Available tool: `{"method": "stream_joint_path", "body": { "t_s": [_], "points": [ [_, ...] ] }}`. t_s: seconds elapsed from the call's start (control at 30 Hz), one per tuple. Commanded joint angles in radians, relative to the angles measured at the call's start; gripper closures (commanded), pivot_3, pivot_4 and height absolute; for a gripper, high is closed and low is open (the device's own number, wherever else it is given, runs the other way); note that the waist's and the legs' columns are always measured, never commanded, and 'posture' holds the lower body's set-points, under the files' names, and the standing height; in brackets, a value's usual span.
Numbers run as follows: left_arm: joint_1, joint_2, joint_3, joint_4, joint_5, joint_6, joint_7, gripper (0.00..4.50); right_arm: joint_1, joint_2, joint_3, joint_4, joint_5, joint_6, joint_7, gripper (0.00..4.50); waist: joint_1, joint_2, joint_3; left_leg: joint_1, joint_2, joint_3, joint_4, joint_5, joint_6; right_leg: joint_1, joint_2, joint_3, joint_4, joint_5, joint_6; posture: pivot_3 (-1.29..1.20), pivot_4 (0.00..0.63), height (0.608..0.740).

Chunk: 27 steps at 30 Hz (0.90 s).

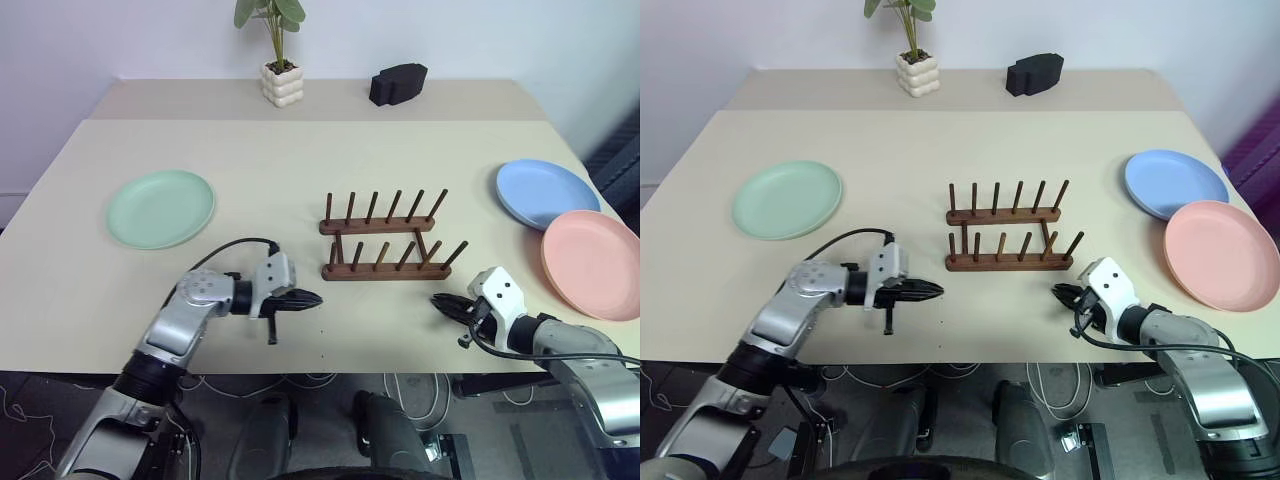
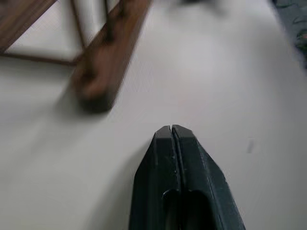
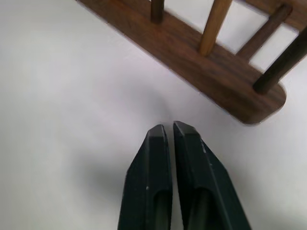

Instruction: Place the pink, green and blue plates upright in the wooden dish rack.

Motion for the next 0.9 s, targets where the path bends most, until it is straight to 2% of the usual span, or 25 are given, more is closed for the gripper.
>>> {"method": "stream_joint_path", "body": {
  "t_s": [0.03,0.27,0.5,0.77,0.9],
  "points": [
    [-0.027,-0.025,-0.032,0.0,0.055,0.001,0.063,4.5,-0.036,-0.002,0.018,0.029,-0.043,-0.021,-0.022,4.38,-0.002,0.0,0.0,0.0,0.0,0.0,0.0,0.0,0.0,0.0,0.0,0.0,0.0,0.0,0.0,0.0,0.15,0.736],
    [-0.068,-0.096,-0.015,0.116,0.12,-0.061,0.223,4.5,-0.146,0.044,0.079,0.155,-0.127,-0.087,-0.075,4.38,-0.002,-0.001,-0.001,0.002,0.0,0.0,0.002,0.0,0.0,0.002,0.001,0.0,0.0,0.0,0.0,0.0,0.15,0.736],
    [-0.113,-0.124,0.01,0.209,0.143,-0.12,0.322,4.5,-0.252,0.087,0.117,0.268,-0.181,-0.154,-0.104,4.38,-0.004,-0.001,-0.001,0.003,0.0,0.0,0.003,0.0,0.0,0.003,0.001,0.0,0.001,0.001,0.0,0.0,0.15,0.736],
    [-0.136,-0.125,0.027,0.28,0.159,-0.164,0.378,4.5,-0.328,0.112,0.131,0.358,-0.21,-0.206,-0.113,4.38,-0.005,-0.001,-0.001,0.003,0.0,0.0,0.003,0.0,0.0,0.004,0.001,0.0,0.002,0.001,0.0,0.0,0.15,0.736],
    [-0.117,-0.118,0.032,0.241,0.123,-0.16,0.34,4.5,-0.319,0.096,0.111,0.33,-0.205,-0.225,-0.098,4.38,-0.005,-0.001,-0.001,0.003,0.0,0.0,0.003,0.0,0.0,0.004,0.001,0.0,0.002,0.001,0.0,0.0,0.15,0.736]
  ]
}}
